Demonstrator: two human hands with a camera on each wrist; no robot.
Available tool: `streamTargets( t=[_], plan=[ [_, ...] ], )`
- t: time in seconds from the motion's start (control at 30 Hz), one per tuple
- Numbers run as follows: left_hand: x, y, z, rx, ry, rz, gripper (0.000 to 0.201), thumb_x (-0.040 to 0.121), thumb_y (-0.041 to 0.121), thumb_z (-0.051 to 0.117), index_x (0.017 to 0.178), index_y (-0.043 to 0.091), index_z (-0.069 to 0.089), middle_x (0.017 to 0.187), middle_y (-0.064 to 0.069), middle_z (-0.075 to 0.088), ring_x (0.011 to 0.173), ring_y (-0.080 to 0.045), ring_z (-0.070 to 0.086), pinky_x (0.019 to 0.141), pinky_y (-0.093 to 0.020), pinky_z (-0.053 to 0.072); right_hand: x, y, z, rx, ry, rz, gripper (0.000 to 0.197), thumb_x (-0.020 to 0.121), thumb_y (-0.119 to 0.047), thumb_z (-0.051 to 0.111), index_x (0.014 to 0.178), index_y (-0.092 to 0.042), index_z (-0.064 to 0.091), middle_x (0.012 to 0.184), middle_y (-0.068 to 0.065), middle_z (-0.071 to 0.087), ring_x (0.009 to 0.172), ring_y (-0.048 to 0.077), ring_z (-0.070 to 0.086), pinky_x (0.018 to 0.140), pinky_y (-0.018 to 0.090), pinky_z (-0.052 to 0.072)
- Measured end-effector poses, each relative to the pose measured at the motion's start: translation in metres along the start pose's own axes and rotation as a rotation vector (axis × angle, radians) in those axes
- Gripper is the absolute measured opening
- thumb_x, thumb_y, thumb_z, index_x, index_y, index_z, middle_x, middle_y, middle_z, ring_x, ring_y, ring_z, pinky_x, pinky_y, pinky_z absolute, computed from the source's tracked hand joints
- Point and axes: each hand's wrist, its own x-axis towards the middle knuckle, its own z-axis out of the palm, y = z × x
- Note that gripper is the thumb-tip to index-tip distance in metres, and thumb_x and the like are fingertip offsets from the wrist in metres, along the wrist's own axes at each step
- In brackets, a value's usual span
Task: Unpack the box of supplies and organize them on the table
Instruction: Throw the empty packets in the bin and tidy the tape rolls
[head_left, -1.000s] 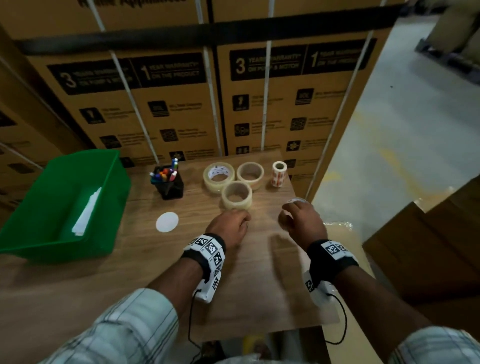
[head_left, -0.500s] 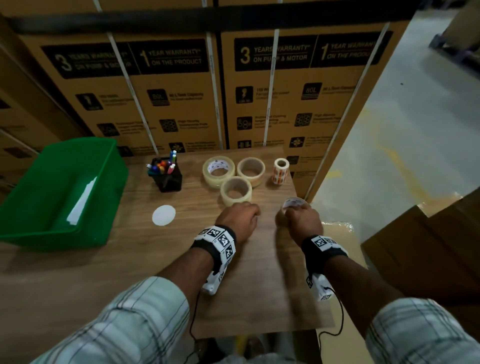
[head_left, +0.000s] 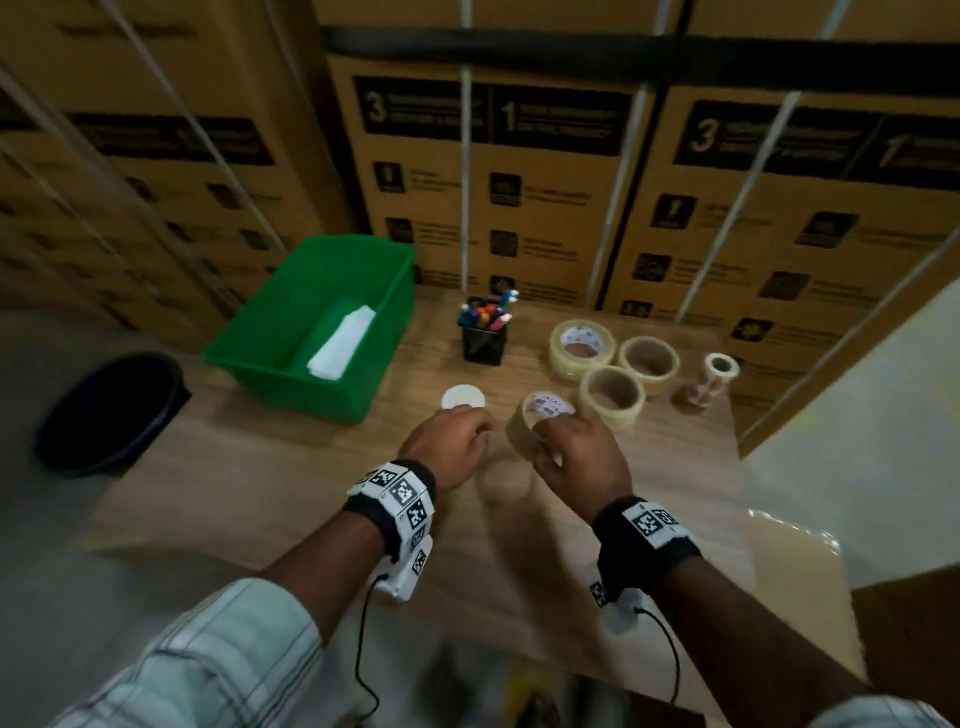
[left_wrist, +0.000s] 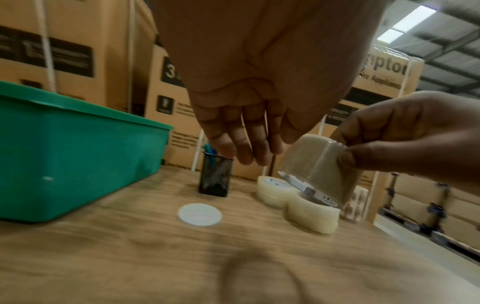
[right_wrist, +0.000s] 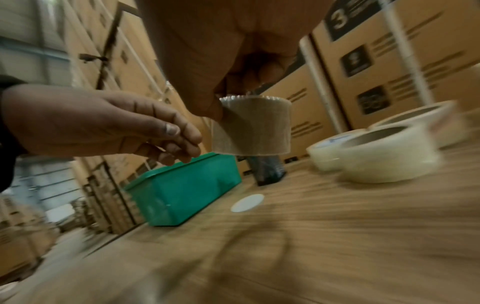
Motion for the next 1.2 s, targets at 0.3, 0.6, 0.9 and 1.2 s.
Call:
streamTargets(
  t=[0.3, 0.6, 0.9, 1.2],
  plan=[
    [-0.089, -0.163, -0.103, 0.012, 0.243, -0.195, 0.022, 0.09, 0.021, 0.047, 0.103, 0.018, 0.064, 0.103, -0.004, 0.067, 0.095, -0.025, 0.061, 0.082, -0.039, 0.051, 0.089, -0.184, 0.075, 0.011, -0.099, -0.208, 0.015, 0.069, -0.027, 0.054, 0.08, -0.018, 0.059, 0.082, 0.005, 0.067, 0.077, 0.029, 0.055, 0.074, 0.034, 0.041],
    [-0.209, -0.361, -0.207, -0.055, 0.275, -0.363, 0.028, 0.09, 0.028, 0.043, 0.107, 0.02, 0.065, 0.11, -0.004, 0.067, 0.099, -0.024, 0.062, 0.085, -0.039, 0.051, 0.168, -0.398, 0.173, -0.076, -0.205, -0.331, 0.027, 0.072, -0.034, 0.045, 0.086, -0.018, 0.062, 0.083, 0.006, 0.065, 0.078, 0.028, 0.05, 0.071, 0.034, 0.037],
    [-0.245, -0.491, -0.246, -0.08, 0.212, -0.552, 0.022, 0.094, 0.022, 0.044, 0.106, 0.017, 0.062, 0.107, -0.006, 0.064, 0.096, -0.025, 0.061, 0.079, -0.032, 0.048, 0.245, -0.521, 0.262, -0.08, -0.35, -0.382, 0.025, 0.09, -0.027, 0.05, 0.112, -0.018, 0.06, 0.112, 0.003, 0.063, 0.102, 0.023, 0.05, 0.082, 0.033, 0.041],
    [-0.22, -0.572, -0.252, -0.094, 0.049, -0.643, 0.032, 0.099, 0.028, 0.035, 0.107, 0.012, 0.061, 0.108, -0.011, 0.064, 0.096, -0.027, 0.06, 0.087, -0.039, 0.049, 0.312, -0.553, 0.359, -0.115, -0.556, -0.355, 0.025, 0.086, -0.014, 0.049, 0.109, -0.014, 0.059, 0.11, 0.008, 0.063, 0.101, 0.028, 0.047, 0.082, 0.039, 0.045]
  ],
)
